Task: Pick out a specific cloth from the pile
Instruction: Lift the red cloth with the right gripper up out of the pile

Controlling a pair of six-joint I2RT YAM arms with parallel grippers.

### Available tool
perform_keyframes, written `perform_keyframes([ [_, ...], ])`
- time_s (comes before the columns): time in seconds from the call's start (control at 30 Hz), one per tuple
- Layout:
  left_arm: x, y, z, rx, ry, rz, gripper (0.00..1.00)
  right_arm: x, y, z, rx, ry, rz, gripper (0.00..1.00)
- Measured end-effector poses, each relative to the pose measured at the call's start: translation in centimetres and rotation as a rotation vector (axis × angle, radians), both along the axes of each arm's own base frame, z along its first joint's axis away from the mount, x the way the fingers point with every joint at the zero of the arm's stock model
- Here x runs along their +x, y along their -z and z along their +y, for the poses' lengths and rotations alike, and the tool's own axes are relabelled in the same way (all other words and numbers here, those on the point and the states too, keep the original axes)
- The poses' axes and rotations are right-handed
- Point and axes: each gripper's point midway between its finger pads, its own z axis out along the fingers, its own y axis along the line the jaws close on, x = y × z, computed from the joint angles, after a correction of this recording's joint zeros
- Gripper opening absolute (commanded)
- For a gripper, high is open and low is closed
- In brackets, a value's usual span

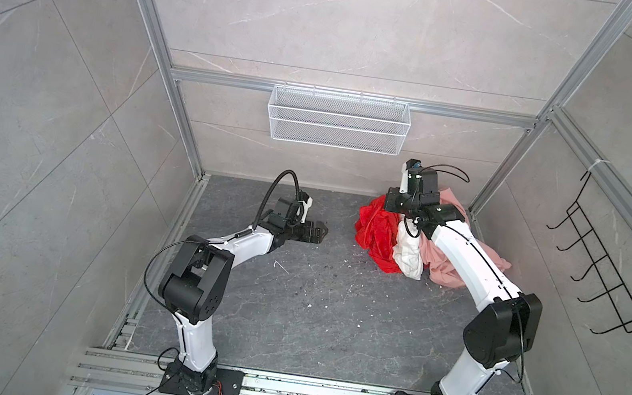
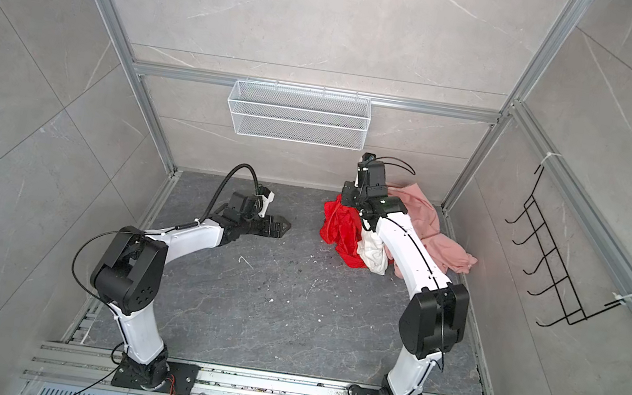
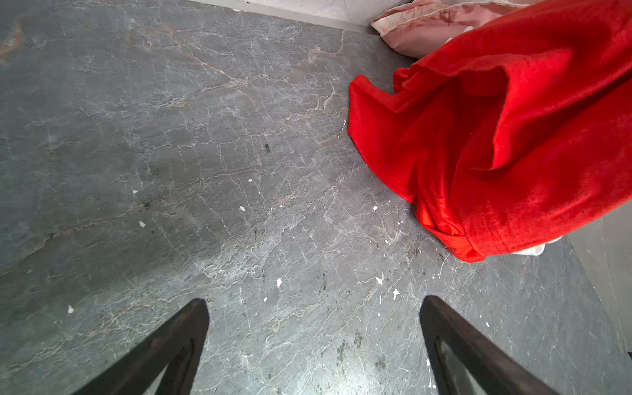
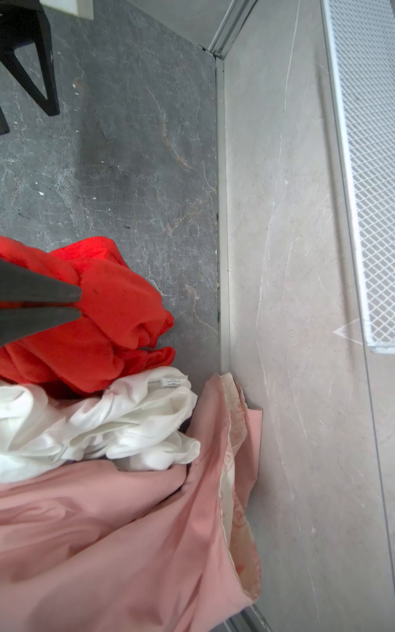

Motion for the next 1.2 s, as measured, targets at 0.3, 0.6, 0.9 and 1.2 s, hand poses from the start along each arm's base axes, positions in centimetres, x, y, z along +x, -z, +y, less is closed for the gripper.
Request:
perform_keyframes([
  [0.3, -0.2, -0.3, 0.0, -0.006, 0.002, -0.016, 0.99, -0.6, -1.4, 0.0, 0.014, -0.008, -0.029, 0.00],
  [0.6, -0.9, -0.4, -0.4, -0.017, 0.031, -0.038, 0.99, -0.9, -2.4, 0.1, 0.024, -0.014, -0.051, 0.00],
  [0.9, -1.8, -1.3, -1.9, -0.053, 0.107, -0.075, 0.99, -1.2, -3.2, 0.6, 0.037, -0.046, -0.071, 0.00],
  [1.2, -2.0, -1.8, -2.5, -0.075, 0.141, -0.092, 0.98, -1.8, -4.8, 0.9, 0.046, -0.074, -0.105, 0.00],
])
